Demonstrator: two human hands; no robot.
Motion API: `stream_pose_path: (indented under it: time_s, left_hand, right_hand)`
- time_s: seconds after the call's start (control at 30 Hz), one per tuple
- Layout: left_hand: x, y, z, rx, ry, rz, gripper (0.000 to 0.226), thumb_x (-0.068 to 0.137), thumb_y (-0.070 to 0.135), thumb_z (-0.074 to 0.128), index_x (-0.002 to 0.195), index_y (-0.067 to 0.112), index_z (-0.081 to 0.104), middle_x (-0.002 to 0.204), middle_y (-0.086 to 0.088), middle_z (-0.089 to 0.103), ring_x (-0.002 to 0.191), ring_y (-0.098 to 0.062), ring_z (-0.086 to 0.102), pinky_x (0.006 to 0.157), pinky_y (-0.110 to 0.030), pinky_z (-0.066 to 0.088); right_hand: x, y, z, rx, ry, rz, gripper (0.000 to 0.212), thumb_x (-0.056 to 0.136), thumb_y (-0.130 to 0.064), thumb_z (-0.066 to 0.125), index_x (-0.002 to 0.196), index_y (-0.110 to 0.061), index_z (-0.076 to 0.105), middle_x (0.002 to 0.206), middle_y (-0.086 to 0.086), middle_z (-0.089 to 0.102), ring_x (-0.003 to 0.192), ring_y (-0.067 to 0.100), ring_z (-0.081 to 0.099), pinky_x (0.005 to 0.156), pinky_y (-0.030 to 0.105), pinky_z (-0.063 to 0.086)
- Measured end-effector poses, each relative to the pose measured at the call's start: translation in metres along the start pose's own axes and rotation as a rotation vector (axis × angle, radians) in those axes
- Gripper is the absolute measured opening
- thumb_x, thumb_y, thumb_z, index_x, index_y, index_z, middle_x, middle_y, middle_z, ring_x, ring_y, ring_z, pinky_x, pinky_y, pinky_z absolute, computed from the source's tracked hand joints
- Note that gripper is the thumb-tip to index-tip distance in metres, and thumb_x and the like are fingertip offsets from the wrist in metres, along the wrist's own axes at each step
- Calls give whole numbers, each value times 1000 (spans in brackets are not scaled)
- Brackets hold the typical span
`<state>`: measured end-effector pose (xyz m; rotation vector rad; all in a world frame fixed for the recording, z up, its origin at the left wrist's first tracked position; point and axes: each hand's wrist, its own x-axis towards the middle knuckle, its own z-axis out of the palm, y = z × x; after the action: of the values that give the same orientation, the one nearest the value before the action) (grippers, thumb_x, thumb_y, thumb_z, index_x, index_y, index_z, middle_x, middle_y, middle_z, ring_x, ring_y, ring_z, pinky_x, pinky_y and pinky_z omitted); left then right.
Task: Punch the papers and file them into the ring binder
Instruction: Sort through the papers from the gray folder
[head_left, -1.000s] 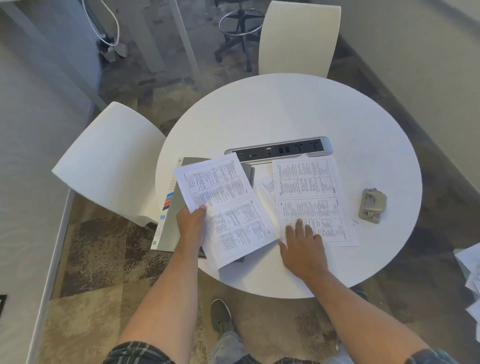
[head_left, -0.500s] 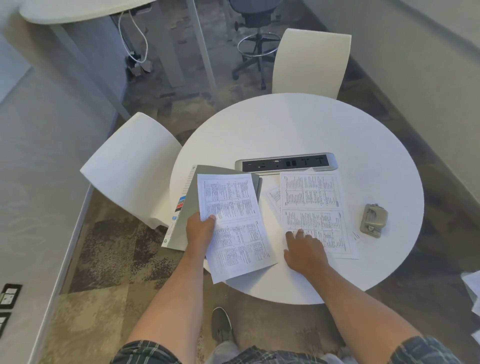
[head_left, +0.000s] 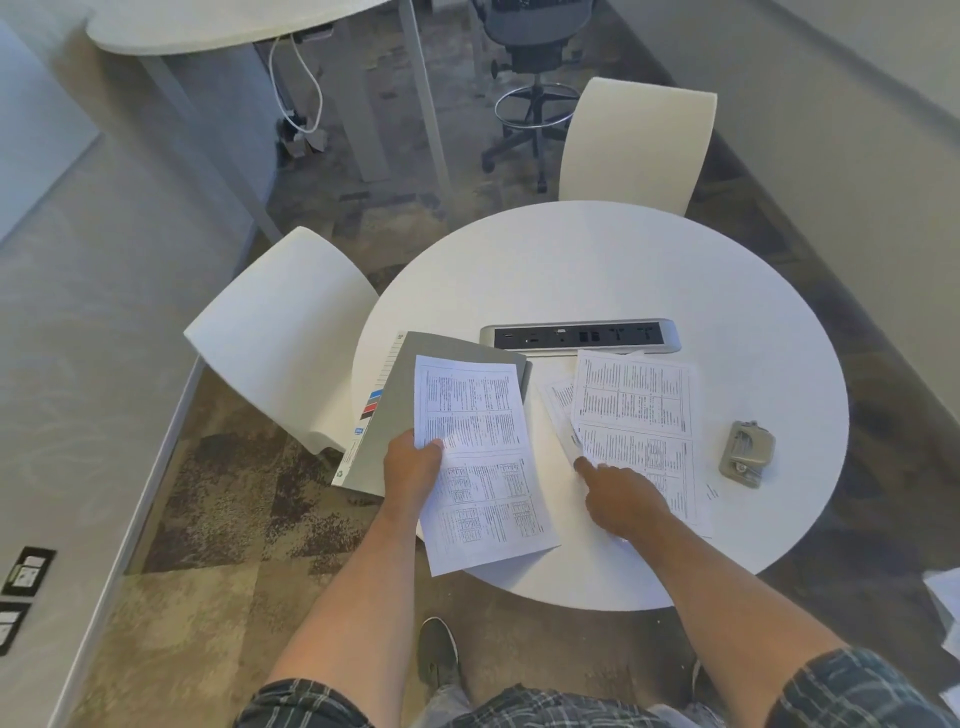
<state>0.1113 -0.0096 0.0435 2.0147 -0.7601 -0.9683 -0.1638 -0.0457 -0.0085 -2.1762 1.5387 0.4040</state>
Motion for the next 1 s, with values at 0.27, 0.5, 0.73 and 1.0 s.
stream_pose_path:
  time_s: [0.27, 0.5, 0.73, 1.0]
  left_hand:
    - [-2, 1, 7, 28, -14, -10, 11, 96, 14, 59, 102, 19, 67, 100, 1, 69, 92, -21, 64, 78, -29, 46]
    - [-4, 5, 21, 50, -54, 21, 10, 97, 14, 60, 102, 22, 65, 99, 3, 66, 93, -21, 62, 79, -30, 46]
    - [1, 15, 37, 22, -94, 12, 16, 95, 16, 60, 105, 20, 71, 103, -1, 71, 97, -26, 67, 81, -32, 50]
    - [7, 23, 43, -97, -94, -156, 38, 87, 51, 59, 100, 19, 74, 99, -5, 75, 92, -26, 69, 86, -43, 55]
  right_hand:
    - [-15, 12, -2, 216, 43, 123, 39, 96, -12, 40, 134, -18, 40, 88, 4, 67, 80, 29, 66, 71, 37, 53]
    - [-20, 0, -23, 306, 282, 102, 53, 100, -16, 41, 149, -32, 34, 74, -12, 54, 64, 19, 59, 66, 32, 49]
    - [-25, -36, -47, 168, 285, -172, 68, 100, -13, 39, 159, -39, 15, 92, -7, 70, 50, 14, 52, 46, 28, 38]
    - [-27, -58, -45, 209, 187, -533, 70, 106, -20, 41, 159, -48, 5, 147, -25, 53, 105, 25, 70, 77, 34, 54]
